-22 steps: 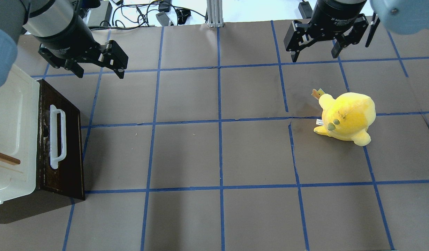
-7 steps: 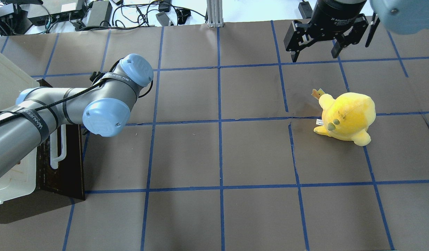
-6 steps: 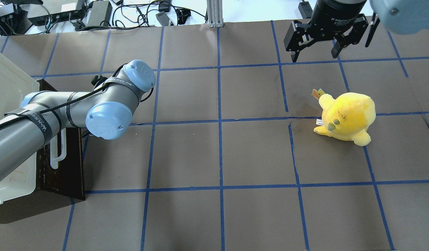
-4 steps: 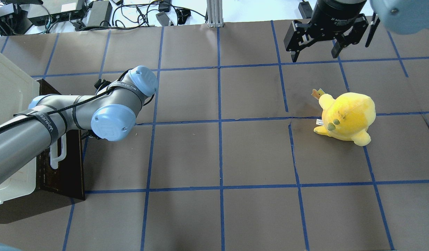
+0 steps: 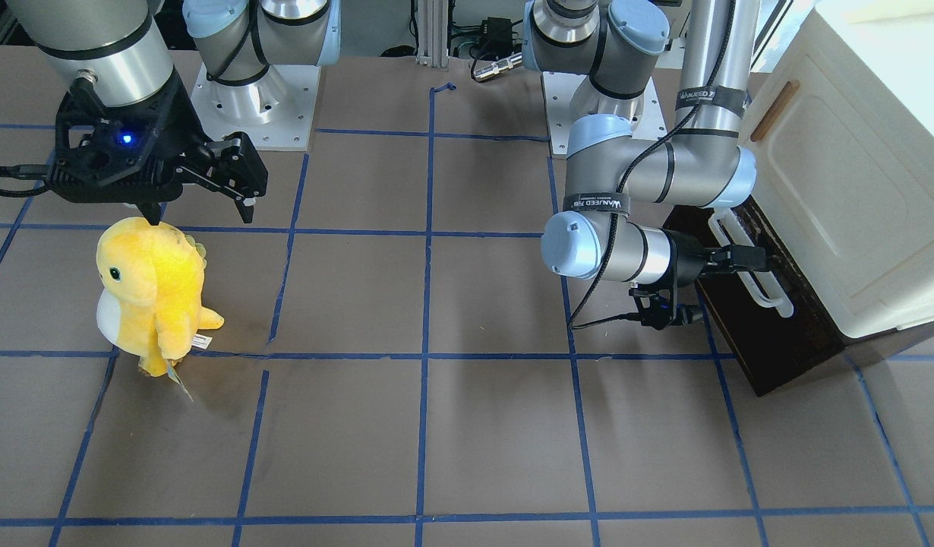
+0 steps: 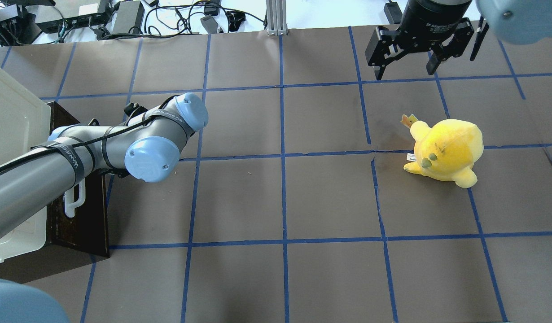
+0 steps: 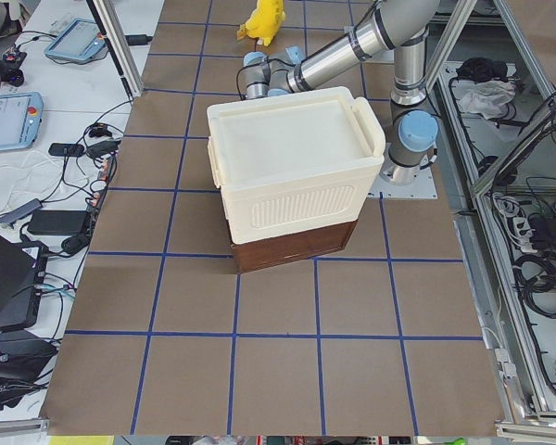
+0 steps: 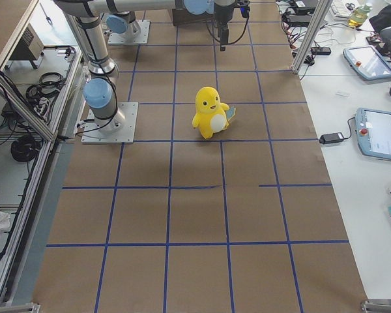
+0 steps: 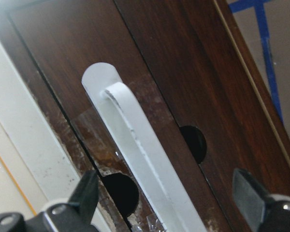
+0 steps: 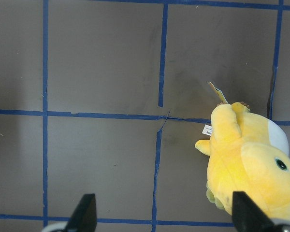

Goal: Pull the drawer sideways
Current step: 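Close the left gripper around the white bar handle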

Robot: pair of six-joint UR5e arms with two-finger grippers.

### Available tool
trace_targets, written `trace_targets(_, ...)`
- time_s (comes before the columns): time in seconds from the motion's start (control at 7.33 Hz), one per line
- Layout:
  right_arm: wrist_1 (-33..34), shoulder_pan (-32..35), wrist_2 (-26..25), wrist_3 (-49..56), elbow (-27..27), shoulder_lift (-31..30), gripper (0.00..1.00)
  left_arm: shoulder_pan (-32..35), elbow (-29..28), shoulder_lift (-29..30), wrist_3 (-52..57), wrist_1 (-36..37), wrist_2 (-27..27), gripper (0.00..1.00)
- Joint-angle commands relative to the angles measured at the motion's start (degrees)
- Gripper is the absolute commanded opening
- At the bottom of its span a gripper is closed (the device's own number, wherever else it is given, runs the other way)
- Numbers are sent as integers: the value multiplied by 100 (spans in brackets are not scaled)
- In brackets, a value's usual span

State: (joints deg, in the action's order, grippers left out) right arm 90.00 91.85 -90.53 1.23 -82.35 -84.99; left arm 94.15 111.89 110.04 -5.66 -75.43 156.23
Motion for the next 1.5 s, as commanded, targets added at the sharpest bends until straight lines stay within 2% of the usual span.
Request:
trace_targets(0.0, 0, 0, 0, 0, 0, 0, 100, -2, 43, 140, -241, -7, 258, 100)
trace_targets(0.68, 0, 0, 0, 0, 0, 0, 100, -54, 44, 229, -435, -7, 338, 100)
trace_targets(0.95, 0, 0, 0, 0, 0, 0, 100, -72, 44, 264, -584, -7, 566, 94)
trace_targets(1.36, 0, 0, 0, 0, 0, 0, 100, -81, 52, 290, -611, -7, 532, 90)
